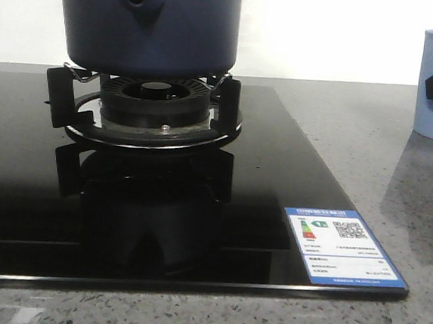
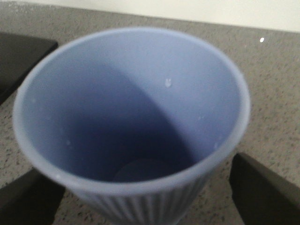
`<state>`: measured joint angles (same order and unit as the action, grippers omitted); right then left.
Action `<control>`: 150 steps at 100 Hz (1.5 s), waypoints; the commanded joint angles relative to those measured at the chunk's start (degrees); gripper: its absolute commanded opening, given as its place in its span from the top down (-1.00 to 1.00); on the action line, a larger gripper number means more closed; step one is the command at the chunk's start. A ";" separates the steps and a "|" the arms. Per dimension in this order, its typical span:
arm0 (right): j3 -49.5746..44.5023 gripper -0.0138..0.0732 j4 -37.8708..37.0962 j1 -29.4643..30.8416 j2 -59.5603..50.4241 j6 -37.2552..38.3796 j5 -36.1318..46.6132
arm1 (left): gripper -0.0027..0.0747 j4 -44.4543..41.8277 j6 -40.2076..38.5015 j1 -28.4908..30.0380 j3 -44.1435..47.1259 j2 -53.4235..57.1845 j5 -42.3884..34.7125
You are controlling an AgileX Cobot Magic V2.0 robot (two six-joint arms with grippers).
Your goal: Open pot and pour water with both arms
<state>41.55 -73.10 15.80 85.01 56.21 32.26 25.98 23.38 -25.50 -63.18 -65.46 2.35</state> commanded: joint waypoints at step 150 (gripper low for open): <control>0.95 -0.80 -32.98 0.93 -29.17 39.52 6.18 | -0.02 0.66 -0.64 -7.14 -2.00 -14.69 -10.80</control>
<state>41.18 -106.32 16.33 56.82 95.38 38.80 26.19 23.38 -32.13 -63.18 -82.28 -2.35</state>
